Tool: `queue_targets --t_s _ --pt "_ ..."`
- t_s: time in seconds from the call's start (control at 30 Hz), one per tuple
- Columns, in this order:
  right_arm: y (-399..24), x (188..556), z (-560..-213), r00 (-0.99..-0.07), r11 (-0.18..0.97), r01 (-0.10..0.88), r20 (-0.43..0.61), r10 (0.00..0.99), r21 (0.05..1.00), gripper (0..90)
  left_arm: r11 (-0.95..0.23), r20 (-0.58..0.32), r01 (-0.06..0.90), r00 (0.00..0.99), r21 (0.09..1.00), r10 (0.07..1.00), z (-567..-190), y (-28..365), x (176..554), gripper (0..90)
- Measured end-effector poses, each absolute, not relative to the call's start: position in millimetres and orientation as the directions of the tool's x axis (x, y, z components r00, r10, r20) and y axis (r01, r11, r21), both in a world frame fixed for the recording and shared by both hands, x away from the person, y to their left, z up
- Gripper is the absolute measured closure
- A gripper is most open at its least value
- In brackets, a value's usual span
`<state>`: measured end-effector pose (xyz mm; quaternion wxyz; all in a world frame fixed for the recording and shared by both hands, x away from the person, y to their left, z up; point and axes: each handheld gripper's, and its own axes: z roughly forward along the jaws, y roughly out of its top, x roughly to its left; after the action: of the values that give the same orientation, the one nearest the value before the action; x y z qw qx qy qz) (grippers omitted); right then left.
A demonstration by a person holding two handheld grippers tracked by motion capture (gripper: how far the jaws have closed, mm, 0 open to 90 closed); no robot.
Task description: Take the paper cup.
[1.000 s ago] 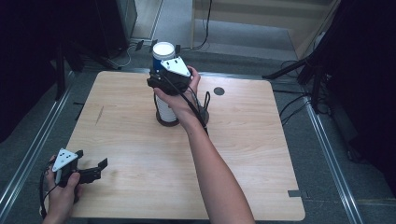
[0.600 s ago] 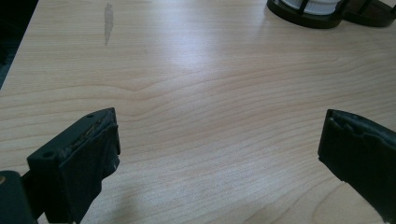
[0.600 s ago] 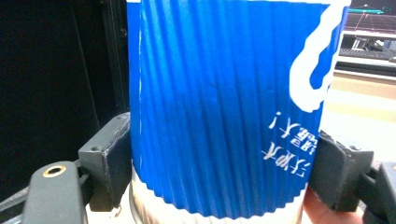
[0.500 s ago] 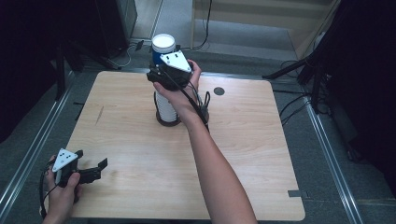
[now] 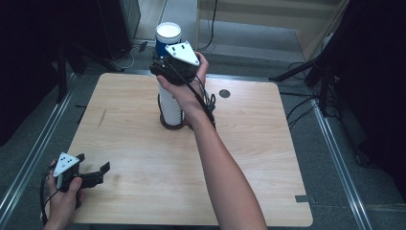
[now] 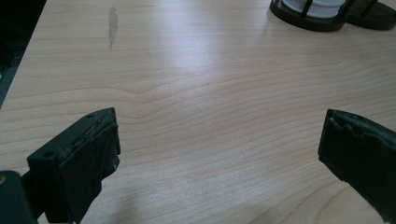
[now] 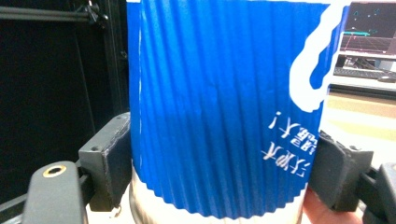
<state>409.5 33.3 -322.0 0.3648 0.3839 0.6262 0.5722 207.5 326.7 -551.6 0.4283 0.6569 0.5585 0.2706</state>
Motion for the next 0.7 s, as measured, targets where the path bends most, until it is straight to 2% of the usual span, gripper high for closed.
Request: queue_targets --t_s 0.7 --pt "7 385 -293 -0.435 -0.001 0.026 0.012 0.9 1.0 19.4 0.012 -0.138 0.494 0.219 0.869 0.966 -552 328 208 0.0"
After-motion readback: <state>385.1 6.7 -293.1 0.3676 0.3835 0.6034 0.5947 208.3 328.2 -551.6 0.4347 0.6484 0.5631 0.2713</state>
